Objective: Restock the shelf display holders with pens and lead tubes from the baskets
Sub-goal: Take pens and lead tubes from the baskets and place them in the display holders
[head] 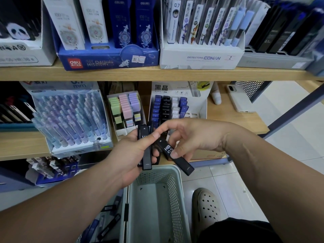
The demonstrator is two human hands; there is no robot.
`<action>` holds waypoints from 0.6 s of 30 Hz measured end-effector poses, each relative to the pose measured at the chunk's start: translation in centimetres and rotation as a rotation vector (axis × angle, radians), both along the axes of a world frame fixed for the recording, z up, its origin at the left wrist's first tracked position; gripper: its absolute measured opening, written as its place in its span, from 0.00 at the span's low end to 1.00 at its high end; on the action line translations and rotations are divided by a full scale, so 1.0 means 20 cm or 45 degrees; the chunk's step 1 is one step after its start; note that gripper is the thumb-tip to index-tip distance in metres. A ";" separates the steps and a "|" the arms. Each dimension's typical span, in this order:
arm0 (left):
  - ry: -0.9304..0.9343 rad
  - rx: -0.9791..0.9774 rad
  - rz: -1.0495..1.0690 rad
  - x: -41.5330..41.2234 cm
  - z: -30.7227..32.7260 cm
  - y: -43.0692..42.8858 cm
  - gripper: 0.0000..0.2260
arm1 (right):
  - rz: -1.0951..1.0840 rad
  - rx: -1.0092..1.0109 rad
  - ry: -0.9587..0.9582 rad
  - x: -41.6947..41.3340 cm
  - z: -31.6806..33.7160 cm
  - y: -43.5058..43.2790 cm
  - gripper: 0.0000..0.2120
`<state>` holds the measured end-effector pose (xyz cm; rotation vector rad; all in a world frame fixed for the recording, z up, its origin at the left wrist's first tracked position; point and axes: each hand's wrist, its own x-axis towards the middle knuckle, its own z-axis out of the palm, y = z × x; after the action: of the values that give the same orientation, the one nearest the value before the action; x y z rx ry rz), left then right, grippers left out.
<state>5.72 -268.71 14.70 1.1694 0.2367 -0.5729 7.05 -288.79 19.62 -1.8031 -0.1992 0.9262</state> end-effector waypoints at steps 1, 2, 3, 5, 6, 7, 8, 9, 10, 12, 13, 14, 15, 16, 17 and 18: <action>0.023 -0.022 0.005 0.00 0.01 0.00 0.09 | -0.027 -0.004 -0.013 0.00 0.01 -0.02 0.27; 0.050 -0.052 0.013 0.00 0.01 -0.01 0.08 | -0.079 -0.004 -0.031 0.01 0.01 -0.05 0.26; 0.074 -0.081 0.018 0.00 0.02 -0.01 0.08 | -0.151 0.000 -0.053 0.01 0.01 -0.08 0.25; 0.109 -0.114 0.009 0.00 0.02 0.00 0.08 | -0.350 0.020 -0.124 0.01 0.01 -0.14 0.23; 0.126 -0.122 -0.003 0.01 0.02 0.00 0.08 | -0.477 0.028 -0.183 0.01 0.00 -0.17 0.21; 0.147 -0.131 -0.016 0.01 0.03 0.00 0.08 | -0.619 0.029 -0.260 0.02 -0.01 -0.19 0.19; 0.171 -0.143 -0.028 0.01 0.03 0.00 0.08 | -0.762 0.018 -0.355 0.03 -0.02 -0.22 0.17; 0.197 -0.158 -0.038 0.01 0.03 0.00 0.08 | -0.897 -0.011 -0.460 0.03 -0.04 -0.24 0.15; 0.220 -0.172 -0.047 0.01 0.03 0.00 0.09 | -1.013 -0.061 -0.569 0.05 -0.05 -0.26 0.13; 0.239 -0.180 -0.054 0.00 0.03 -0.01 0.11 | -1.157 -0.183 -0.754 0.07 -0.08 -0.29 0.13; 0.235 -0.170 -0.053 0.00 0.03 -0.01 0.11 | -1.189 -0.235 -0.823 0.09 -0.09 -0.31 0.13; 0.226 -0.153 -0.050 0.00 0.02 -0.02 0.12 | -1.200 -0.288 -0.885 0.10 -0.10 -0.33 0.13; 0.215 -0.136 -0.046 0.00 0.02 -0.02 0.11 | -1.192 -0.356 -0.948 0.11 -0.11 -0.34 0.12; 0.206 -0.124 -0.043 0.00 0.02 -0.03 0.11 | -1.171 -0.435 -1.014 0.12 -0.12 -0.36 0.12; 0.201 -0.119 -0.038 0.00 0.01 -0.04 0.11 | -1.149 -0.510 -1.080 0.13 -0.12 -0.37 0.12; 0.199 -0.115 -0.032 0.00 0.01 -0.04 0.11 | -1.130 -0.568 -1.145 0.13 -0.13 -0.36 0.13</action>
<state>5.79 -269.59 14.86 1.0426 0.3268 -0.6911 9.71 -296.09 17.10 -2.2848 0.2713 -0.5341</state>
